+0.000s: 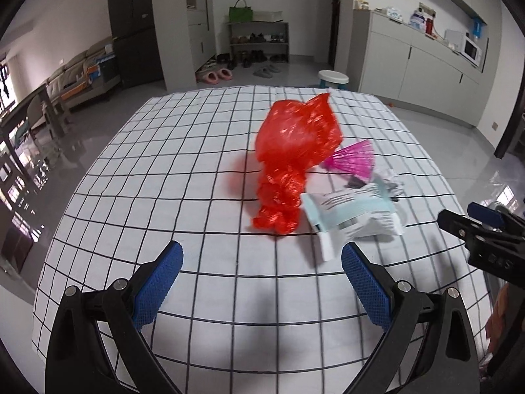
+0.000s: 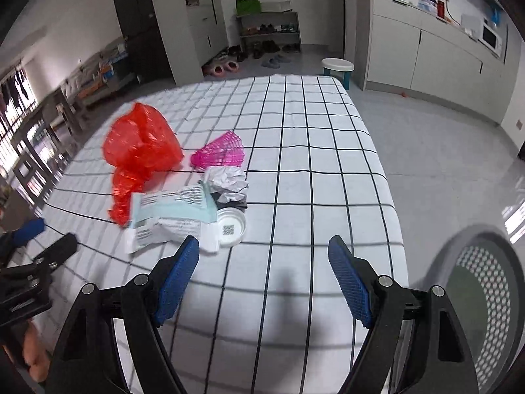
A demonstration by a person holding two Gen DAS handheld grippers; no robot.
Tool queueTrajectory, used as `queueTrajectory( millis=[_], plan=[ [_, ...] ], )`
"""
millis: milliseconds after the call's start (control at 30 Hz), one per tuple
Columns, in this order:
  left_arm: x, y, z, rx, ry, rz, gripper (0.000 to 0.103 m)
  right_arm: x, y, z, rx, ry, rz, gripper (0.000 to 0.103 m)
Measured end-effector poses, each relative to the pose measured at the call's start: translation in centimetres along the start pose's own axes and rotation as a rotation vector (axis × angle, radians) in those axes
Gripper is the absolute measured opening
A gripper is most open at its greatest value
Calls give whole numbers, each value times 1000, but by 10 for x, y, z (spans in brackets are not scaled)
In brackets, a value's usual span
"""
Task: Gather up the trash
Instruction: 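Move both open tools back over the remaining table items, then grasp the white-and-blue wrapper packet with the left tool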
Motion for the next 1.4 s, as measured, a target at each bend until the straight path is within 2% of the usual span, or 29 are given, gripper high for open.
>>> queueTrajectory(
  millis=[200,367,600,733,1167,1267,1400],
  plan=[
    [-5,13,2,55,0,-5,95,-30,1,-16,8,28,25,77],
    [-7,13,0,62,-9,-20,95,-45,6,-27,28,24,60,77],
    [-13,17,-1,83,1,-29,95,-60,18,-22,86,60,59,77],
    [-13,19,-1,91,-1,-37,95,-54,29,-14,137,47,61,77],
    [-9,27,0,112,-15,-69,95,-29,67,17,202,76,-46,77],
    [-7,29,-1,121,-20,-71,95,-24,78,27,219,91,-83,77],
    [-5,30,-1,129,-22,-65,95,-21,92,39,211,142,-187,77]
  ],
)
Point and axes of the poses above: each gripper's, at about its wrist camera, not at the fingertips, and x roughly against the way its jaws point, y to its left, z to its underside, the point moved 3 cm from there along -x, roughly the way its jaws point, and after that the axes turned 5 degrees about z, right-handed, at the moved point
